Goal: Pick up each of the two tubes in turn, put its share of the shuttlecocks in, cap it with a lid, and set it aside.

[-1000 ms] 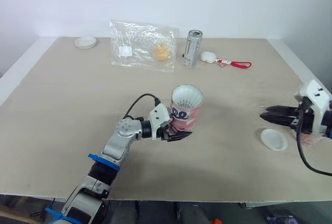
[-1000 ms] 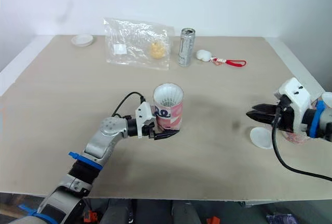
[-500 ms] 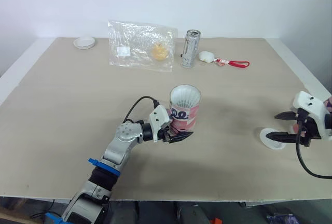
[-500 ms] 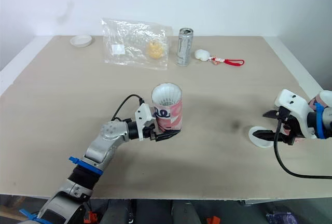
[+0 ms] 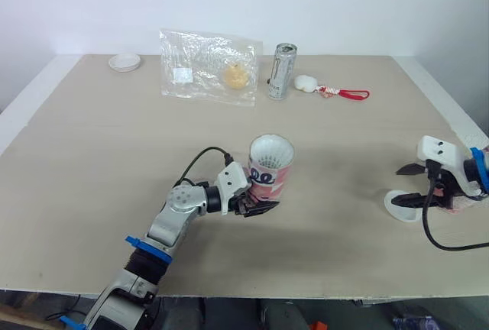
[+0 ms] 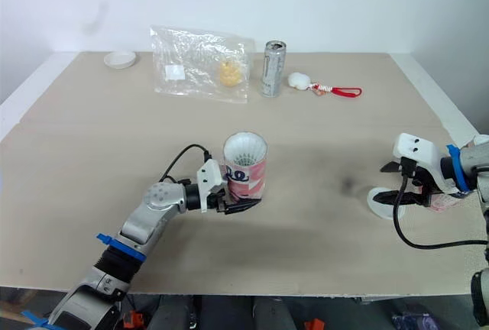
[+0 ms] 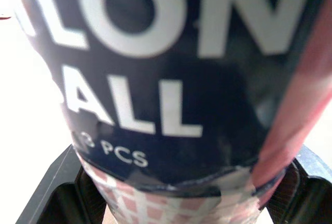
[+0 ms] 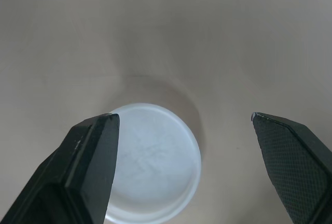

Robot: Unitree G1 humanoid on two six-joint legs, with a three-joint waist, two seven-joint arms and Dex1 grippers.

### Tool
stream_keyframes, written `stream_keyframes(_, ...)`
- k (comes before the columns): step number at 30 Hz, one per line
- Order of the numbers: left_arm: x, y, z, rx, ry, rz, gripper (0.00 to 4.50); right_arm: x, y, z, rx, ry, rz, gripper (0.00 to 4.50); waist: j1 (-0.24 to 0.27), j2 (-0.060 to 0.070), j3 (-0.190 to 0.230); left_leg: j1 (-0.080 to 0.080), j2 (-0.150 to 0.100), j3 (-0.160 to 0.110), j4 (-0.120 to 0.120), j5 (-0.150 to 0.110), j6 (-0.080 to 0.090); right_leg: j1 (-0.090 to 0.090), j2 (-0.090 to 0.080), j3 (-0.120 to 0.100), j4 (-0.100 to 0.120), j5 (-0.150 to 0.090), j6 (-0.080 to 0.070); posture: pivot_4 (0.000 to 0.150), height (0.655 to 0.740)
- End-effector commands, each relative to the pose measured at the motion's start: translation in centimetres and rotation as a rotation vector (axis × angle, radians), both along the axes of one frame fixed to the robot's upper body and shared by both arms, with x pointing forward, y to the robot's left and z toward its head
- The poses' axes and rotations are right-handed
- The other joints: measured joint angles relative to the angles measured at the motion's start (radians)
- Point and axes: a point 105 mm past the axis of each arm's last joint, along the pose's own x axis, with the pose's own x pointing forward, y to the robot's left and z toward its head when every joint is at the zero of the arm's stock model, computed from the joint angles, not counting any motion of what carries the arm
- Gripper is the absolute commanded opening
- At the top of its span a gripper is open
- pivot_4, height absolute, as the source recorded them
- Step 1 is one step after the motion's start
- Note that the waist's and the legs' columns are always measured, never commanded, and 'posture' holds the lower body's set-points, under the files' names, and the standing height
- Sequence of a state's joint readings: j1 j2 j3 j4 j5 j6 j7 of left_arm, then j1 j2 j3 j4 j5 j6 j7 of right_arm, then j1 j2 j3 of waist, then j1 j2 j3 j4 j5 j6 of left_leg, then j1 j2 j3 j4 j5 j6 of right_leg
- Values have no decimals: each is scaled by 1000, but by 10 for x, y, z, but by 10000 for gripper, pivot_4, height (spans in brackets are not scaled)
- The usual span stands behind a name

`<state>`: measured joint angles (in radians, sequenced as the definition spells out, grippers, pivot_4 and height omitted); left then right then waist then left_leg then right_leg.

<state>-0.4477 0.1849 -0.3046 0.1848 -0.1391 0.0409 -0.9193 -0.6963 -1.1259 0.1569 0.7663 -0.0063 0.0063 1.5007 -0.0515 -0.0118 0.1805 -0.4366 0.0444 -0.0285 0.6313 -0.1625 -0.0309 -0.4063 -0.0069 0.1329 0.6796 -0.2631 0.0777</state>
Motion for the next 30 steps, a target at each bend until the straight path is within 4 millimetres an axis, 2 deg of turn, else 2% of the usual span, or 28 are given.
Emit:
stream_keyframes(1, -1, -2, 12, -21, -46, -11, 33442, 4, -3, 5, -16, -8, 17, 43791, 0, 0, 0, 0, 0, 0, 0, 0, 0, 0, 0, 0, 0, 0, 0, 1500, 7400)
stream_keyframes(5, -1, -2, 12, -19, -44, -8, 33442, 5, -1, 2, -18, 17, 37, 43791, 0, 0, 0, 0, 0, 0, 0, 0, 0, 0, 0, 0, 0, 0, 0, 1500, 7400)
stream_keyframes(6, -1, -1, 12, -19, -42, -6, 33442, 6, -1, 2, -15, 21, 39, 41485, 0, 0, 0, 0, 0, 0, 0, 0, 0, 0, 0, 0, 0, 0, 0, 1500, 7400)
stream_keyframes(13, -2, 1, 10, -15, -33, 0, 33442, 6, -5, -2, -37, 33, 39, 17295, 0, 0, 0, 0, 0, 0, 0, 0, 0, 0, 0, 0, 0, 0, 0, 1500, 7400)
stream_keyframes(15, -1, 1, 10, -13, -30, 3, 33442, 5, -5, -2, -35, 41, 40, 8174, 0, 0, 0, 0, 0, 0, 0, 0, 0, 0, 0, 0, 0, 0, 0, 1500, 7400)
stream_keyframes(17, 0, 1, 10, -11, -30, 4, 33442, 5, -6, -2, -34, 44, 40, 2154, 0, 0, 0, 0, 0, 0, 0, 0, 0, 0, 0, 0, 0, 0, 0, 1500, 7400)
stream_keyframes(18, 0, 0, 10, -12, -29, 4, 33442, 4, -6, -3, -35, 47, 41, 702, 0, 0, 0, 0, 0, 0, 0, 0, 0, 0, 0, 0, 0, 0, 0, 1500, 7400)
stream_keyframes(24, 2, -1, 9, -9, -24, 4, 33442, 0, -6, -2, -23, 55, 60, 702, 0, 0, 0, 0, 0, 0, 0, 0, 0, 0, 0, 0, 0, 0, 0, 1500, 7400)
stream_keyframes(28, 2, -1, 9, -9, -19, 6, 33442, 5, 3, 8, -2, 8, 95, 702, 0, 0, 0, 0, 0, 0, 0, 0, 0, 0, 0, 0, 0, 0, 0, 1500, 7400)
stream_keyframes(30, 4, 0, 8, -13, -4, 10, 33442, 11, 16, 23, 19, -45, 141, 702, -1, 1, 0, 0, 0, 0, 0, 0, 0, 0, 0, 0, 0, 1, 0, 1500, 7400)
